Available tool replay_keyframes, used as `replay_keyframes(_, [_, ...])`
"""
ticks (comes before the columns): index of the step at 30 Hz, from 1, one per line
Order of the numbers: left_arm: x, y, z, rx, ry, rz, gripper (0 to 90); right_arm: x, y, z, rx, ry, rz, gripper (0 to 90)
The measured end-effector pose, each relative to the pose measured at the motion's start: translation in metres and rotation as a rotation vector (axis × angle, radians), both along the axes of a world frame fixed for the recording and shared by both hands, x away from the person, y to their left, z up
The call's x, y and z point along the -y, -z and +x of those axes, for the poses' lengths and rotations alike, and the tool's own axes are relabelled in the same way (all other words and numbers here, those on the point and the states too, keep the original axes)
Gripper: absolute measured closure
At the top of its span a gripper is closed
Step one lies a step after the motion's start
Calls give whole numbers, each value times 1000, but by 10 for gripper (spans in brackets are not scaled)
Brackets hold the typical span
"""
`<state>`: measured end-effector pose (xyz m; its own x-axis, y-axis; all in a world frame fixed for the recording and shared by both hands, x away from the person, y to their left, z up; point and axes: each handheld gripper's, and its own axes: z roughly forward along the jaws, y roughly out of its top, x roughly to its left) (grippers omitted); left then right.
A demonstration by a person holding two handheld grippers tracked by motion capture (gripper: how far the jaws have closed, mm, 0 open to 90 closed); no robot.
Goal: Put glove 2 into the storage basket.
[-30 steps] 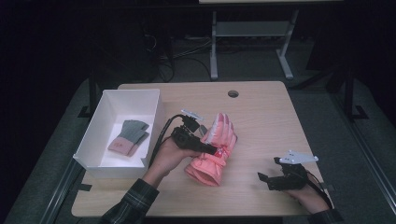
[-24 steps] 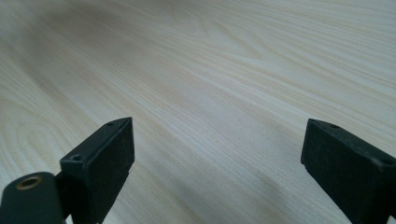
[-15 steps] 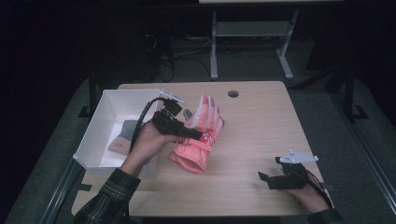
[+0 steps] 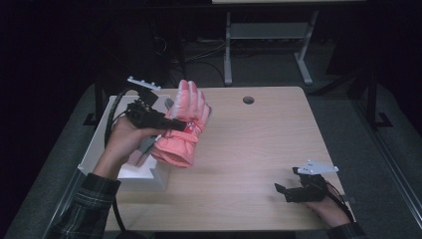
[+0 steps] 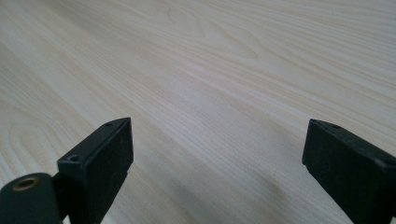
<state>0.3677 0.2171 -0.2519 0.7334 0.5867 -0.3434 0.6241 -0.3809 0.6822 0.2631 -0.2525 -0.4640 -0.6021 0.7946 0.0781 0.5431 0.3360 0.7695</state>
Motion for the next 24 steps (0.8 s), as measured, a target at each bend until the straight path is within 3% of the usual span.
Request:
replay_keyframes(13, [-78,-3,3,19,-154,-12,594,0,2,1,-3,4,-10,85])
replay_keyframes(19, [-100,14,10,-8,-200,27,593,0,3,1,-4,6,-15,85])
replay_keyframes(24, [-104,34,19,-39,-244,86,590,1,3,2,-10,16,-15,85])
